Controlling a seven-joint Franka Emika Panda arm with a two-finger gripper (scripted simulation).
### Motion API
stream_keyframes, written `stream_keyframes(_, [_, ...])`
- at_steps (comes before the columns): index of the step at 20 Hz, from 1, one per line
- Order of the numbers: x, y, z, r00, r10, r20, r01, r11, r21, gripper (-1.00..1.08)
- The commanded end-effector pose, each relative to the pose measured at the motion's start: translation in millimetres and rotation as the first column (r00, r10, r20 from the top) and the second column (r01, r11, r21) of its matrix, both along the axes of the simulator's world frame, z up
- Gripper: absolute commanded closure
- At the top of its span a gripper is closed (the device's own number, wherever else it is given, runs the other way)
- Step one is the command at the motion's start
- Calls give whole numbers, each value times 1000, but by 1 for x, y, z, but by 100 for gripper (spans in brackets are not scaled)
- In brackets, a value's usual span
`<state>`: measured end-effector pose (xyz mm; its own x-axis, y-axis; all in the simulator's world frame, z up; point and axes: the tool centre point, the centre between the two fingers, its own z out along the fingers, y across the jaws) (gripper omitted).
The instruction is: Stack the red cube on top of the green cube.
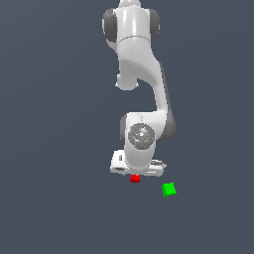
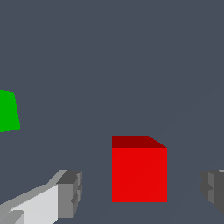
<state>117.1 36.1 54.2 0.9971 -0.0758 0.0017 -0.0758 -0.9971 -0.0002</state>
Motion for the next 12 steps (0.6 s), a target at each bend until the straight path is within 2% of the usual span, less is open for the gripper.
stream_keyframes(1, [-1, 0, -14, 1000, 0, -2, 0, 1000, 0, -92])
stream_keyframes(6, [-1, 0, -34, 1000, 0, -2, 0, 1000, 0, -92])
stream_keyframes(11, [1, 0, -34, 1000, 0, -2, 0, 1000, 0, -92])
stream_keyframes(12, [1, 0, -34, 1000, 0, -2, 0, 1000, 0, 108])
